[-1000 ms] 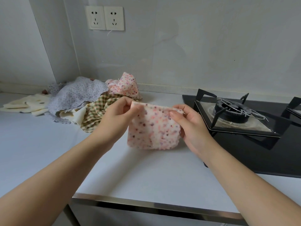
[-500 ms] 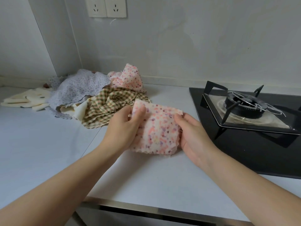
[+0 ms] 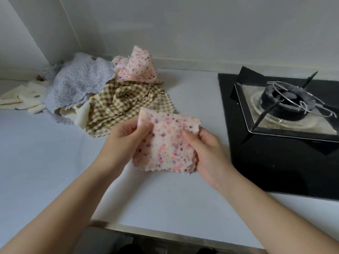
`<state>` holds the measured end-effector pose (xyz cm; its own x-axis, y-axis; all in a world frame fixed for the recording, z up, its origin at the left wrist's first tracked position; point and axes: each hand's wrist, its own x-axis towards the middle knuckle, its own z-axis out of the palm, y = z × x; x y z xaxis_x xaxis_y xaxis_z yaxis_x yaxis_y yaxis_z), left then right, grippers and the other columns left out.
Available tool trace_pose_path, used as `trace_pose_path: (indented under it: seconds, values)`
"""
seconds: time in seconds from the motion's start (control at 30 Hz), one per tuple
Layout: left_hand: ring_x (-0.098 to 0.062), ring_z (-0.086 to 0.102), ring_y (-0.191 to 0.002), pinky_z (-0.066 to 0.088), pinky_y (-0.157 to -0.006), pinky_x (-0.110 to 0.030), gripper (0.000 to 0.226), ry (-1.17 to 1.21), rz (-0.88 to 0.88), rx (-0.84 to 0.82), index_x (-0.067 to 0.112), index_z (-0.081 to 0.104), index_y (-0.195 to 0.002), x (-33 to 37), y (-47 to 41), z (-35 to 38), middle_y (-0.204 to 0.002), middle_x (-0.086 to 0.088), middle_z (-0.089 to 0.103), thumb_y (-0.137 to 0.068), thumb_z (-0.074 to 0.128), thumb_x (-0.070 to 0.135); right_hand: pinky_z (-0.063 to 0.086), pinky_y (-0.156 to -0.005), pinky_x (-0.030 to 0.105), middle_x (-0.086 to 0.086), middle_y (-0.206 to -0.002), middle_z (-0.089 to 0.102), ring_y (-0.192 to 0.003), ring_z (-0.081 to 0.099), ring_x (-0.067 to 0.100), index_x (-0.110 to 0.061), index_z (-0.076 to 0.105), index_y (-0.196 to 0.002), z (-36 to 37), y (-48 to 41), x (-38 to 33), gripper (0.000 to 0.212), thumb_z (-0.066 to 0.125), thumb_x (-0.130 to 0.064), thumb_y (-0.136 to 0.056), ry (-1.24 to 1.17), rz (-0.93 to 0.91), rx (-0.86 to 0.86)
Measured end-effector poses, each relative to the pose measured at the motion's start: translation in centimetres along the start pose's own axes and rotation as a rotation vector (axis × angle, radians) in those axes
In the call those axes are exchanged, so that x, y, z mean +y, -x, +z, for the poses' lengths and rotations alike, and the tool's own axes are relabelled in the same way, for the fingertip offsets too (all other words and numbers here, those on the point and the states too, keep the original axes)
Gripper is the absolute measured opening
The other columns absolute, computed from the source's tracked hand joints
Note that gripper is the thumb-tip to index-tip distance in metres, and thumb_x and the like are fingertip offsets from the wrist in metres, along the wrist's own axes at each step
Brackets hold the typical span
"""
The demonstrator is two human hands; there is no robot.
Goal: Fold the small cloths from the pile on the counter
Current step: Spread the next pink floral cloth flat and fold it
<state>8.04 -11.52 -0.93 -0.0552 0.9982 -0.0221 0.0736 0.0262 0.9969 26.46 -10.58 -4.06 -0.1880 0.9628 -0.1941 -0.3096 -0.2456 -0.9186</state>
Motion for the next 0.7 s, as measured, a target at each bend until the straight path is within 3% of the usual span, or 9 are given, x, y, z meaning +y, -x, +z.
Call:
trace_pose_path:
  seconds: [0.07, 0.17, 0.3, 0.43, 0.53, 0.6, 0.7]
  values:
    - [-0.016, 0.067, -0.069, 0.052, -0.058, -0.027, 0.018, -0.015, -0.049, 0.009, 0.014, 0.072, -0.084, 1.4, 0.0, 0.4, -0.08, -0.005, 0.073, -0.094, 0.06, 0.023, 0.054, -0.083, 0.055, 0.005, -0.103, 0.074, -0.095, 0.071, 0.024, -0.023, 0.069, -0.103, 0.2, 0.2, -0.8, 0.013, 0.059, -0.025, -0.095, 0.038, 0.096, 0.024]
    - [-0.01, 0.062, -0.057, 0.048, -0.05, -0.022, 0.023, -0.038, -0.127, 0.025, 0.014, 0.07, -0.079, 4.7, 0.3, 1.8, -0.067, 0.002, 0.068, -0.095, 0.058, 0.025, 0.054, -0.088, 0.047, 0.006, -0.103, 0.074, -0.096, 0.07, 0.023, -0.018, 0.069, -0.101, 0.6, 1.4, -3.4, 0.014, 0.057, -0.023, -0.096, -0.004, 0.138, 0.087]
    - [-0.015, 0.055, -0.067, 0.046, -0.061, -0.032, 0.022, -0.153, -0.102, 0.04, 0.009, 0.062, -0.074, 10.1, 1.5, 3.5, -0.071, -0.004, 0.059, -0.094, 0.059, 0.016, 0.056, -0.083, 0.039, 0.001, -0.098, 0.075, -0.096, 0.071, 0.02, -0.019, 0.071, -0.096, 1.2, 4.8, -9.1, 0.017, 0.055, -0.023, -0.098, 0.049, 0.091, 0.195]
    - [-0.019, 0.066, -0.076, 0.055, -0.068, -0.036, 0.004, -0.127, -0.122, 0.003, 0.01, 0.067, -0.086, 15.2, 3.7, 6.9, -0.081, -0.005, 0.07, -0.089, 0.066, 0.013, 0.054, -0.093, 0.05, 0.005, -0.104, 0.073, -0.103, 0.069, 0.023, -0.021, 0.072, -0.099, -0.4, 8.4, -14.8, 0.018, 0.057, -0.029, -0.097, 0.136, 0.023, 0.233]
    - [-0.023, 0.07, -0.084, 0.057, -0.073, -0.042, 0.011, -0.071, -0.127, 0.009, 0.018, 0.072, -0.082, 17.4, 6.2, 10.6, -0.082, -0.003, 0.073, -0.091, 0.065, 0.02, 0.052, -0.095, 0.051, 0.004, -0.104, 0.073, -0.104, 0.068, 0.022, -0.022, 0.072, -0.1, -3.2, 11.3, -18.0, 0.019, 0.057, -0.033, -0.096, 0.199, 0.013, 0.209]
    - [-0.027, 0.069, -0.085, 0.057, -0.076, -0.044, 0.019, -0.054, -0.121, 0.061, 0.023, 0.074, -0.075, 18.4, 7.8, 13.7, -0.08, -0.003, 0.072, -0.091, 0.064, 0.018, 0.05, -0.095, 0.056, 0.014, -0.105, 0.07, -0.105, 0.065, 0.031, -0.019, 0.071, -0.098, -5.6, 13.5, -19.6, 0.022, 0.057, -0.035, -0.094, 0.262, -0.03, 0.219]
    - [-0.025, 0.068, -0.085, 0.056, -0.07, -0.038, 0.022, -0.007, -0.112, 0.101, 0.025, 0.075, -0.077, 20.0, 10.6, 19.1, -0.081, 0.0, 0.073, -0.091, 0.062, 0.015, 0.051, -0.095, 0.052, 0.012, -0.105, 0.07, -0.104, 0.065, 0.029, -0.021, 0.069, -0.099, -9.9, 16.6, -21.8, 0.02, 0.056, -0.036, -0.096, 0.337, -0.058, 0.216]
